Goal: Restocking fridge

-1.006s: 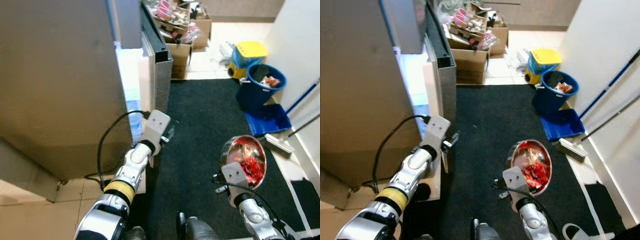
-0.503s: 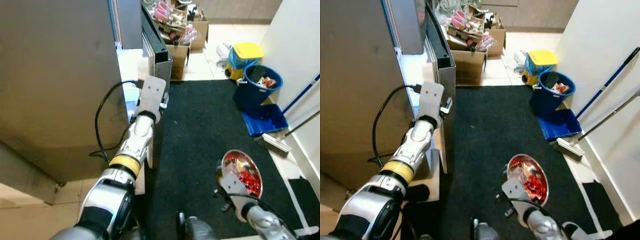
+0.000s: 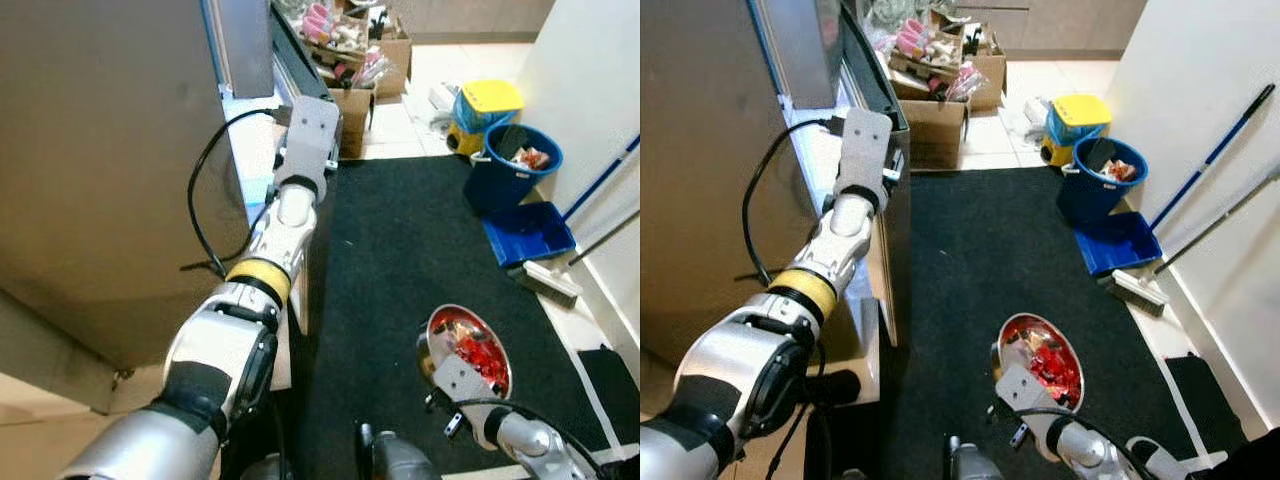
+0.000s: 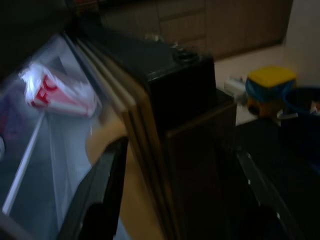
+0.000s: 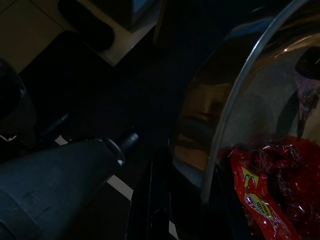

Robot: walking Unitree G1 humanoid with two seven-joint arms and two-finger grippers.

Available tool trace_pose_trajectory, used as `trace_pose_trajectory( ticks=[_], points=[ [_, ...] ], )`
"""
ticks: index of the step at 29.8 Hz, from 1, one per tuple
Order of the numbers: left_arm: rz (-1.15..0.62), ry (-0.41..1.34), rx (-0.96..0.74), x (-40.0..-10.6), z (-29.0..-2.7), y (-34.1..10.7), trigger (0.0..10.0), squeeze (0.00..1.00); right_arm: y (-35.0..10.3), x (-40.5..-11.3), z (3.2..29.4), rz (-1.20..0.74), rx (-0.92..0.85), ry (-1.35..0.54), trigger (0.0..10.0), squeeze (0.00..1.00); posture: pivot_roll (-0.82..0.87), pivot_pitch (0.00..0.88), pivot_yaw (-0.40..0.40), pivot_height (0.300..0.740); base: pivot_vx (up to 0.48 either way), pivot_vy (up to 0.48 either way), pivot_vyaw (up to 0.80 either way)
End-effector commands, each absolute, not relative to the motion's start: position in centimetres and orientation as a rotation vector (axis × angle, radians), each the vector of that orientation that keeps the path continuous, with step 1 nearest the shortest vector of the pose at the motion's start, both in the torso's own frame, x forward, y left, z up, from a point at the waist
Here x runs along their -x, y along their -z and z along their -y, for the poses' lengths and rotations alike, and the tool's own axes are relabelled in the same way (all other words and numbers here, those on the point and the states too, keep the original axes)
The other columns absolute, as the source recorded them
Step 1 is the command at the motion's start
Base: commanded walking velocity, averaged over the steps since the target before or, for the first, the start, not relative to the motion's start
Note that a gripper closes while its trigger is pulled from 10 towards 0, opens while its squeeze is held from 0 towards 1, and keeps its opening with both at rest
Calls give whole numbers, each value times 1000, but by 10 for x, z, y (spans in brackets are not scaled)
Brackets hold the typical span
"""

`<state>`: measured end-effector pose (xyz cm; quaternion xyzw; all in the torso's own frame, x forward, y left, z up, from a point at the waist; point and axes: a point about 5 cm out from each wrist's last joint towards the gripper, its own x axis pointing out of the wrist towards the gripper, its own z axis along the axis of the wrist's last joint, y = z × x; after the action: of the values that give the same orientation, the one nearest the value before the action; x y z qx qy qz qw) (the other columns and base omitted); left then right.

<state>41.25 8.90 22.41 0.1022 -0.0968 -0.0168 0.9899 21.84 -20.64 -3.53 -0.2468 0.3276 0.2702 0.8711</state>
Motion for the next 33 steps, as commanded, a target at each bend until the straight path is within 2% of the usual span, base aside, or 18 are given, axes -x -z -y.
trace_pose_trajectory(
  ticks=[1, 2, 3, 4, 5, 7, 8, 11, 12, 14, 15, 17, 19, 23, 24, 27, 30, 33],
  points=[
    [158, 13, -160, -417, -103, -229, 10000, 0, 33, -219, 207, -671, 497, -548, 10000, 0, -117, 177, -6, 740, 0, 0, 0],
    [130, 84, -129, -417, -96, -228, 10000, 0, 33, -218, 206, -671, 496, -548, 10000, 0, -119, 179, -4, 740, 0, 0, 0],
    [130, 84, -129, -417, -96, -228, 10000, 0, 33, -218, 206, -671, 496, -548, 10000, 0, -119, 179, -4, 740, 0, 0, 0],
    [105, 176, -102, -416, -85, -226, 10000, 0, 33, -218, 206, -671, 496, -549, 10000, 0, -120, 180, -4, 740, 0, 0, 0],
    [105, 176, -102, -416, -85, -226, 10000, 0, 33, -218, 206, -671, 496, -549, 10000, 0, -120, 180, -4, 740, 0, 0, 0],
    [88, 346, -57, -412, -59, -226, 10000, 0, 33, -217, 207, -672, 497, -549, 10000, 0, -120, 182, -1, 740, 0, 0, 0],
    [88, 346, -57, -412, -59, -226, 10000, 0, 33, -217, 207, -672, 497, -549, 10000, 0, -120, 182, -1, 740, 0, 0, 0],
    [116, 640, 27, -395, 5, -241, 10000, 0, 30, -219, 208, -666, 498, -546, 10000, 0, -127, 180, 3, 740, 0, 0, 0],
    [116, 640, 27, -395, 5, -241, 10000, 0, 30, -219, 208, -666, 498, -546, 10000, 0, -127, 180, 3, 740, 0, 0, 0],
    [164, 847, 78, -375, 46, -254, 10000, 0, 29, -219, 208, -658, 499, -544, 10000, 0, -131, 178, 2, 740, 0, 0, 0],
    [164, 847, 78, -375, 46, -254, 10000, 0, 29, -219, 208, -658, 499, -544, 10000, 0, -131, 178, 2, 740, 0, 0, 0],
    [214, 1052, 105, -354, 78, -263, 10000, 0, 28, -221, 206, -647, 502, -546, 10000, 0, -136, 172, 3, 740, 0, 0, 0],
    [232, 1113, 114, -348, 86, -267, 10000, 0, 27, -222, 206, -637, 505, -547, 10000, 0, -136, 172, 3, 740, 0, 0, 0],
    [245, 1117, 99, -349, 82, -267, 10000, 0, 25, -224, 204, -625, 506, -549, 10000, 0, -133, 168, 3, 740, 0, 0, 0],
    [248, 1052, 27, -356, 72, -261, 10000, 0, 24, -224, 203, -619, 504, -549, 10000, 0, -120, 169, 1, 740, 0, 0, 0],
    [239, 983, -44, -362, 62, -254, 10000, 0, 23, -225, 202, -616, 502, -548, 10000, 0, -118, 171, 1, 740, 0, 0, 0],
    [92, 702, -169, -383, 15, -212, 10000, 0, 23, -225, 199, -611, 500, -559, 10000, 0, -94, 177, -1, 740, 0, 0, 0],
    [17, 596, -187, -384, -27, -173, 10000, 0, 18, -229, 195, -582, 555, -610, 10000, 0, -96, 178, -1, 740, 0, 0, 0]
  ],
)
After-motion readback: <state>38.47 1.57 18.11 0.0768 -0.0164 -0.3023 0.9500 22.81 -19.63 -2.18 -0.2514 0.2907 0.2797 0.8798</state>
